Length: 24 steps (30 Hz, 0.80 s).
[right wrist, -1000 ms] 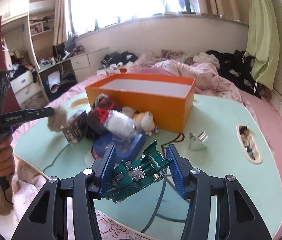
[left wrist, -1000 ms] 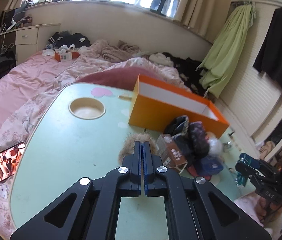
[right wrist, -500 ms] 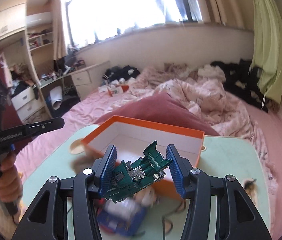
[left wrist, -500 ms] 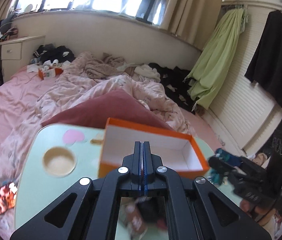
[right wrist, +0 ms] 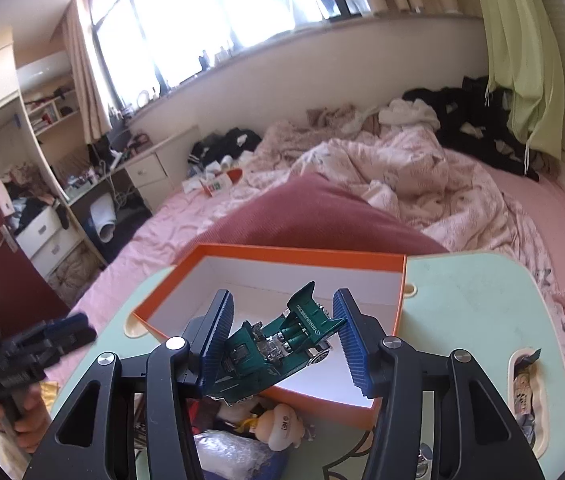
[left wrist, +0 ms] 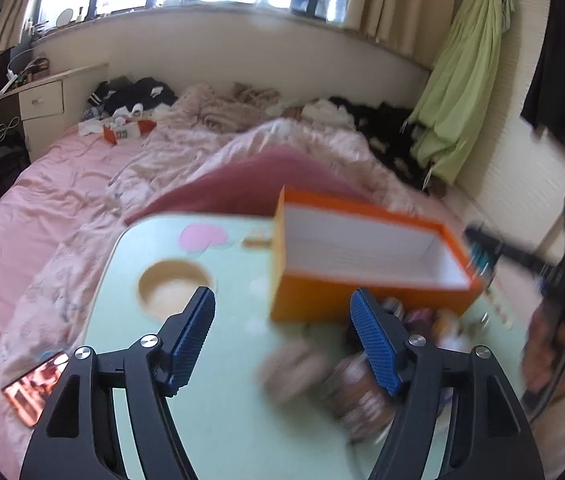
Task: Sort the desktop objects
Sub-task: 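Carry the green car over the orange box with the right gripper while the left grasps the fur ball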
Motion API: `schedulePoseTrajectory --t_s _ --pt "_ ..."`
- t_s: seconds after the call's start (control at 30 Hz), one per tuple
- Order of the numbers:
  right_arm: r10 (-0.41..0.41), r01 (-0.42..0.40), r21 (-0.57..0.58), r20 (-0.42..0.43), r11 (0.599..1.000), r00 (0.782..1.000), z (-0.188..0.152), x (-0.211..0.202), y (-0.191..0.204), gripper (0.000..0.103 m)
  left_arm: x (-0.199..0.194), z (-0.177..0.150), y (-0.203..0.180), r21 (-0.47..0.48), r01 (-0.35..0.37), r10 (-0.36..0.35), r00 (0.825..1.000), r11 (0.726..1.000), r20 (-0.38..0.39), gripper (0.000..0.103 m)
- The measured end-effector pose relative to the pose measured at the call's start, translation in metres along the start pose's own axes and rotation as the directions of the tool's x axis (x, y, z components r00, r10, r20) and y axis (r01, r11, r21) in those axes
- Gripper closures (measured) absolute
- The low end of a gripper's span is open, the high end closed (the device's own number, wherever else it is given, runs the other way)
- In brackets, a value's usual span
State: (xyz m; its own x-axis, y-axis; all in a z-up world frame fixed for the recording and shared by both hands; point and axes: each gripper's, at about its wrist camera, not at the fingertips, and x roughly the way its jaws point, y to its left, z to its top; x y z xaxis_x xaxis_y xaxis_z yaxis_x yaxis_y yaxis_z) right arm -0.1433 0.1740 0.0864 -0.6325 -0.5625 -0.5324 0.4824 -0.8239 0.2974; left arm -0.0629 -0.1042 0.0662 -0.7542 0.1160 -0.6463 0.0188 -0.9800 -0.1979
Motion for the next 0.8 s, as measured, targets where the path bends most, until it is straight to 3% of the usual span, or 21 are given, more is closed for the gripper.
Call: schedulePoseTrajectory --t_s 0.1,0.17,0.23,0.3,0.33,0.43,0.5,0.57,0.67,0.8 --pt "0.0 0.0 -0.02 0.004 1.0 1.0 0.003 -0.002 0.006 0.052 0.012 -0.014 0.001 0.034 0.021 -0.019 0.998 0.999 -0.056 0.032" --pt "-0.004 0.004 -0.037 0.0 0.999 1.0 0.004 -0.001 0.009 0.052 0.033 -0.018 -0.005 0.062 0.042 -0.033 0.99 0.997 -0.138 0.031" --pt "-0.012 0.012 -0.046 -0.011 0.999 1.0 0.003 0.003 0.011 0.052 0.045 -0.016 0.0 -0.006 0.099 -0.099 0.98 0.995 -0.172 0.031" --pt "-0.024 0.023 -0.038 -0.032 0.999 0.999 0.002 0.008 0.009 0.052 0.049 -0.014 0.008 -0.07 0.128 -0.139 0.971 0.989 -0.195 0.039" --pt "-0.028 0.027 -0.027 -0.045 0.999 0.999 0.002 0.012 0.007 0.052 0.051 -0.014 0.01 -0.082 0.129 -0.143 0.968 0.988 -0.206 0.049" --pt "-0.024 0.026 0.024 -0.077 0.999 0.997 0.002 0.021 -0.003 0.052 0.058 -0.023 0.017 -0.092 0.099 -0.119 0.962 0.991 -0.246 0.053" --pt "-0.022 0.027 0.057 -0.09 0.998 0.996 0.002 0.027 -0.01 0.052 0.056 -0.024 0.021 -0.106 0.099 -0.122 0.964 0.989 -0.238 0.053" --pt "-0.023 0.032 0.083 -0.103 0.996 0.994 0.001 0.031 -0.015 0.052 0.056 -0.024 0.017 -0.087 0.069 -0.088 0.967 0.994 -0.241 0.063" --pt "-0.016 0.029 0.105 -0.119 0.994 0.993 -0.002 0.036 -0.019 0.052 0.052 -0.022 0.01 -0.064 0.036 -0.048 0.977 0.997 -0.21 0.065" --pt "-0.025 0.036 0.096 -0.117 0.995 0.993 -0.001 0.036 -0.018 0.052 0.021 -0.008 -0.008 -0.063 0.026 -0.03 0.998 0.998 -0.058 0.065"
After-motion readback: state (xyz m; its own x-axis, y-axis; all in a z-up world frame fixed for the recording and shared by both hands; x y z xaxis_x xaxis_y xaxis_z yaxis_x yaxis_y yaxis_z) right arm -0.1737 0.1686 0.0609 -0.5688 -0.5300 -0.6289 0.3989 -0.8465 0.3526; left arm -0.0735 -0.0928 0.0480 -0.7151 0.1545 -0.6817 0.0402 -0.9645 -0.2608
